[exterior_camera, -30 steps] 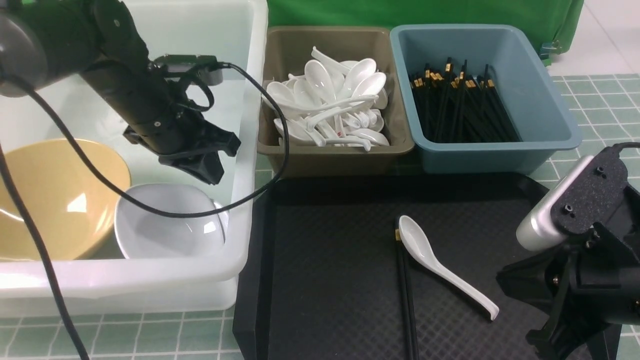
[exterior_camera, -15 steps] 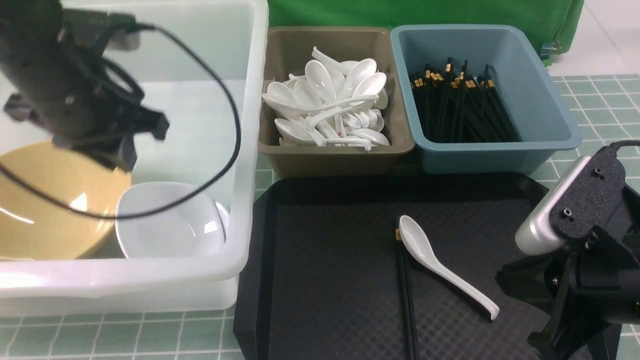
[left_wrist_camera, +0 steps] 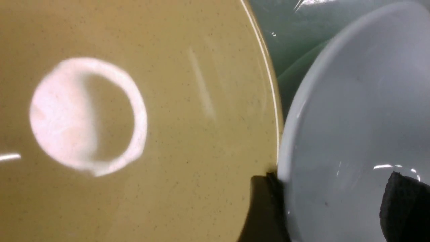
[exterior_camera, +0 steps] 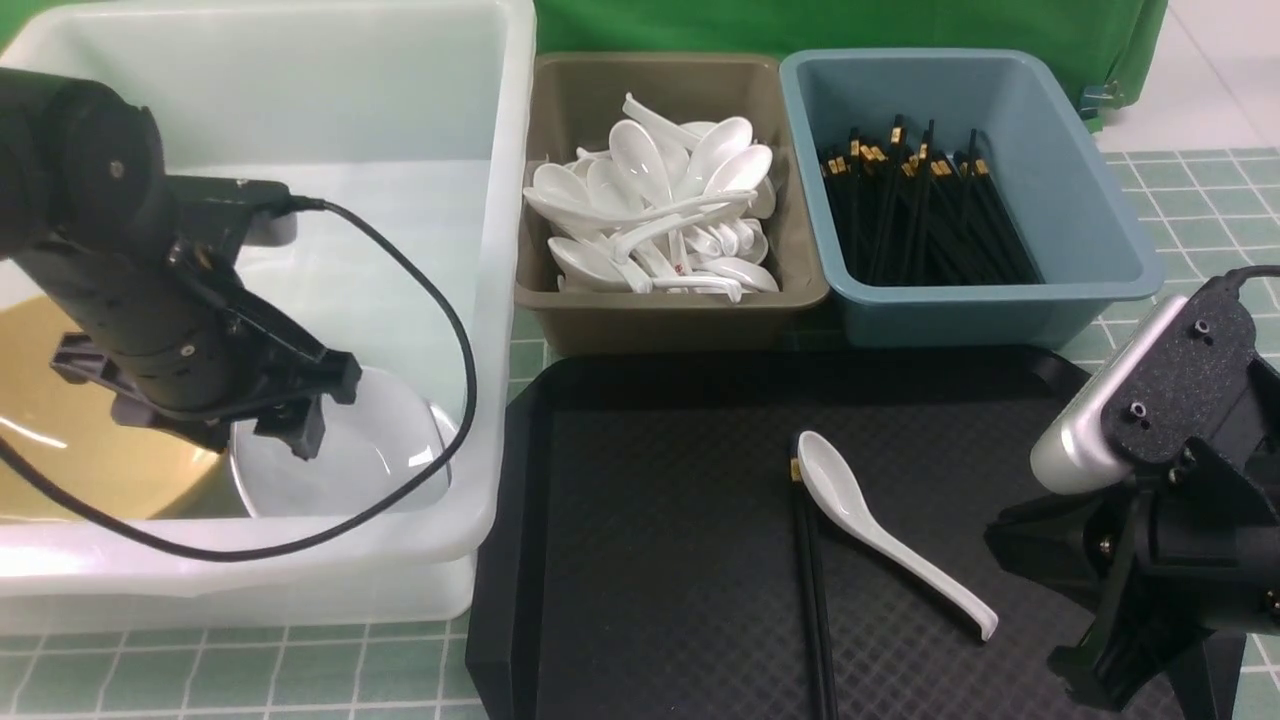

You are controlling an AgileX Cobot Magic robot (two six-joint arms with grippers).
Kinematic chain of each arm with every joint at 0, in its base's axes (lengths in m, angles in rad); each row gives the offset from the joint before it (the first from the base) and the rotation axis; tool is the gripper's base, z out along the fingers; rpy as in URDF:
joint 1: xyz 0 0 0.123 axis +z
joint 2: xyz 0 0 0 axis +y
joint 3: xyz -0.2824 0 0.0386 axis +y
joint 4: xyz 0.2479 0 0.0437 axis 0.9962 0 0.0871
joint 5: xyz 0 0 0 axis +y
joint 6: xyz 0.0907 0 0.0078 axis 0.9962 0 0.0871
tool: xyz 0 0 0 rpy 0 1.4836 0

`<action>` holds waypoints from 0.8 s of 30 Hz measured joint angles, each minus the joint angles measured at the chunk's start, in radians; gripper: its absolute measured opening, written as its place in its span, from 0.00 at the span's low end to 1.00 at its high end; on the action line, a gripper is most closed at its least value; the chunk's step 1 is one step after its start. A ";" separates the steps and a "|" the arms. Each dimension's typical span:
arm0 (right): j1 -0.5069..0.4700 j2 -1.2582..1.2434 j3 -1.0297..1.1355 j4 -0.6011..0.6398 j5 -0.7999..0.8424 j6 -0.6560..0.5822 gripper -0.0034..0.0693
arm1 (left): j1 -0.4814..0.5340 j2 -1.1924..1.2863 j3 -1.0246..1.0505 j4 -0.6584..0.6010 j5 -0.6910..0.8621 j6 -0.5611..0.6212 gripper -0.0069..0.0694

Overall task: On blue table put chopsticks spoon bowls plates into blue grey white boxes.
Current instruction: 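Reach down and grasp the white spoon resting in the bowl with the right gripper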

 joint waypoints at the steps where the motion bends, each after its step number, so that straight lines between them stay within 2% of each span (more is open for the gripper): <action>1: 0.000 0.000 0.000 0.000 0.000 0.000 0.21 | 0.000 0.002 0.000 0.001 0.000 0.000 0.52; 8: 0.000 0.000 0.000 0.000 0.000 0.000 0.22 | 0.001 0.037 0.000 0.003 -0.018 0.009 0.16; 10: 0.000 0.000 0.000 0.000 0.000 0.000 0.22 | 0.001 0.028 0.000 0.003 -0.033 0.025 0.11; 17: 0.000 0.000 0.000 0.001 0.000 0.000 0.23 | 0.001 -0.022 -0.019 -0.015 -0.038 0.033 0.10; 21: 0.000 0.000 0.000 0.001 -0.010 0.000 0.23 | 0.001 -0.034 -0.043 -0.119 -0.053 0.079 0.10; 24: 0.000 0.000 0.000 0.001 -0.023 0.000 0.24 | 0.005 -0.007 -0.043 -0.147 -0.058 0.112 0.10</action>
